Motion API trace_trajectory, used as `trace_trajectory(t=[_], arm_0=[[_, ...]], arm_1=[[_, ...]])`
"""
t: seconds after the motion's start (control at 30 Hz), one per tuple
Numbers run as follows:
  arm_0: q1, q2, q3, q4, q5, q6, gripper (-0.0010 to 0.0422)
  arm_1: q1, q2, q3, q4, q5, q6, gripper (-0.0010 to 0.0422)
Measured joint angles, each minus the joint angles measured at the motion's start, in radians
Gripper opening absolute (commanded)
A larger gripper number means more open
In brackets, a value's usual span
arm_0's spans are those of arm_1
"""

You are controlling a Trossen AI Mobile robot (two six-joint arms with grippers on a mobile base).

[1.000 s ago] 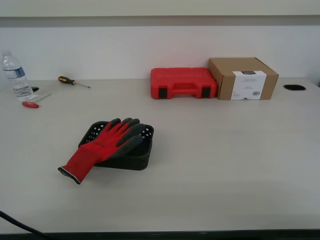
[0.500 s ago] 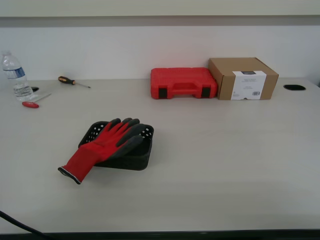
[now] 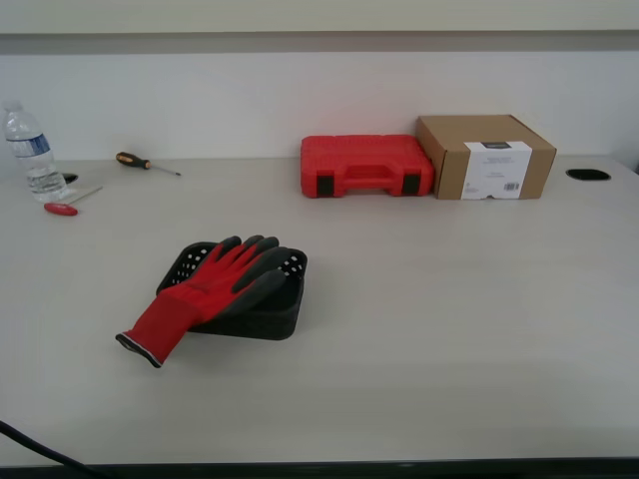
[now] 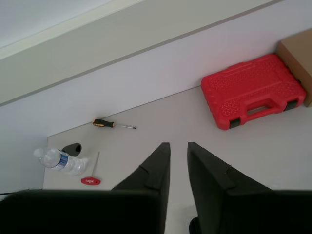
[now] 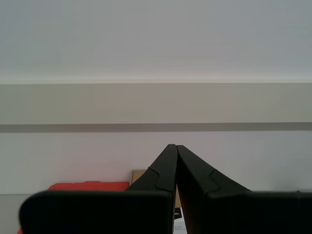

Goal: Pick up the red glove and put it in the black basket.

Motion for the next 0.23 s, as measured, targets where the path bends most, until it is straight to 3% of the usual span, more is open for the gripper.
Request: trace_trajectory(t=[0.07,0.23], arm_0=[[-0.001,0.0,0.0,0.0,0.0,0.0,0.0],[0.0,0.0,0.0,0.0,0.0,0.0,0.0]], arm_1=[[0.0,0.0,0.0,0.0,0.0,0.0,0.0138],[0.0,0.0,0.0,0.0,0.0,0.0,0.0421]])
